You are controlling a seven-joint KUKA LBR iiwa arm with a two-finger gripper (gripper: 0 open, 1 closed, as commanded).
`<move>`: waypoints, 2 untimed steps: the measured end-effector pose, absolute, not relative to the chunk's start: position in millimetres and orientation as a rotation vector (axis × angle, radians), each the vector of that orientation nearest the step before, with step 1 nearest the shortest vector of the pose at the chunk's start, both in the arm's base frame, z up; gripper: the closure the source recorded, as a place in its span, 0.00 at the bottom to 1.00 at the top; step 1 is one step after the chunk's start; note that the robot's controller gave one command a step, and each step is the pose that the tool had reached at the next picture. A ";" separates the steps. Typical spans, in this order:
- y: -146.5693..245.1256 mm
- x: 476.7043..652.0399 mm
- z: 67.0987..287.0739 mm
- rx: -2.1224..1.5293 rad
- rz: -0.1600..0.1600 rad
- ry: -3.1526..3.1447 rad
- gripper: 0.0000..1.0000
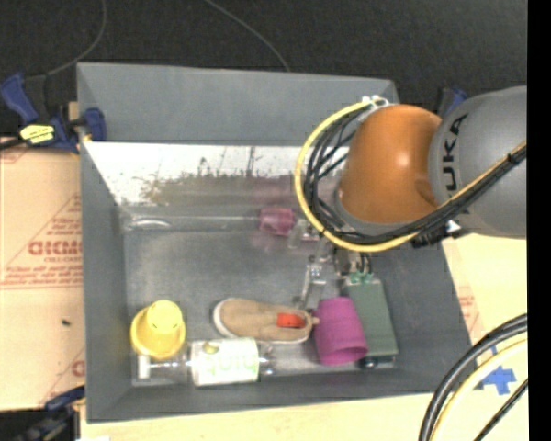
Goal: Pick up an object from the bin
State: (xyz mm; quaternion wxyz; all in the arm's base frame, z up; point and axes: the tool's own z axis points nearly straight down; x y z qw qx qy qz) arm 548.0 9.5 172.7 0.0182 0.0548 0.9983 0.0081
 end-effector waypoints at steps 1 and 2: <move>7.9 549.2 169.4 0.182 0.026 3.100 0.00; 37.1 553.1 92.2 0.091 0.022 3.095 0.00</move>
Offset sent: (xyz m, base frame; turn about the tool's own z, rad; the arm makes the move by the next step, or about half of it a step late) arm 0.0025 0.0306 -0.0856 -0.0494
